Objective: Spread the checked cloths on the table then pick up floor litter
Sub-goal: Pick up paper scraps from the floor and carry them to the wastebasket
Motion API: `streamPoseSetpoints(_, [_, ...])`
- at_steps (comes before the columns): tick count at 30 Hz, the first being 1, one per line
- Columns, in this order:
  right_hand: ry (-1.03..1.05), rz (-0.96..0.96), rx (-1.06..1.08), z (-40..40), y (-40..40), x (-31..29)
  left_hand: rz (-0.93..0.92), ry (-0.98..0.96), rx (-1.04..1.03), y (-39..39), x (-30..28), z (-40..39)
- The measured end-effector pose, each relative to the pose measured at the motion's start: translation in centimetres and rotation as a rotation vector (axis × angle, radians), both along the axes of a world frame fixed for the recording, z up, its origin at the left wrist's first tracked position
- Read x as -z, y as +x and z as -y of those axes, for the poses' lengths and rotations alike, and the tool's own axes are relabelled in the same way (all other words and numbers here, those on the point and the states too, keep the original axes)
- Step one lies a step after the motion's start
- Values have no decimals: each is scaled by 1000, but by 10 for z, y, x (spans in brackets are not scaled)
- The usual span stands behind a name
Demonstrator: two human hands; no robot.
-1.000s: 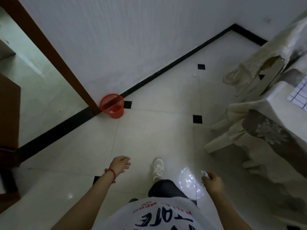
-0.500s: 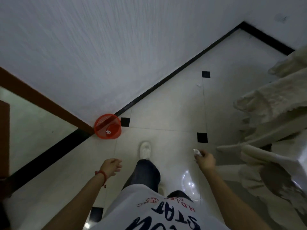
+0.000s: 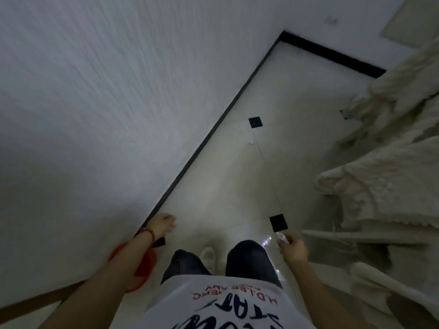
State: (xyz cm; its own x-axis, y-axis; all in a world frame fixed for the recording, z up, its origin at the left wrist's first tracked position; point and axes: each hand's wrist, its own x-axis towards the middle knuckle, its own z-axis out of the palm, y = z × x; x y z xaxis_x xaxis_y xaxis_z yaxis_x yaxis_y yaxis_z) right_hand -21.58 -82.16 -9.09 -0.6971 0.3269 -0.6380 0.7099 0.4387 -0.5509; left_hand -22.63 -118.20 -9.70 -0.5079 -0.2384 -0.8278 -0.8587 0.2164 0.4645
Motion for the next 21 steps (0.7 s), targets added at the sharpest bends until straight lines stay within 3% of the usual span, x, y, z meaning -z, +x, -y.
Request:
streamPoseSetpoints(5, [30,54,146,-17,-59,15,-89,30,153,-150,-3,-25])
streamPoseSetpoints(9, [18,14,205,-34,-135,30,-73,42,141,-249,5,-46])
streamPoseSetpoints(21, [-2,-71,266,-54,-407,17,78,-10,78,-428,18,-49])
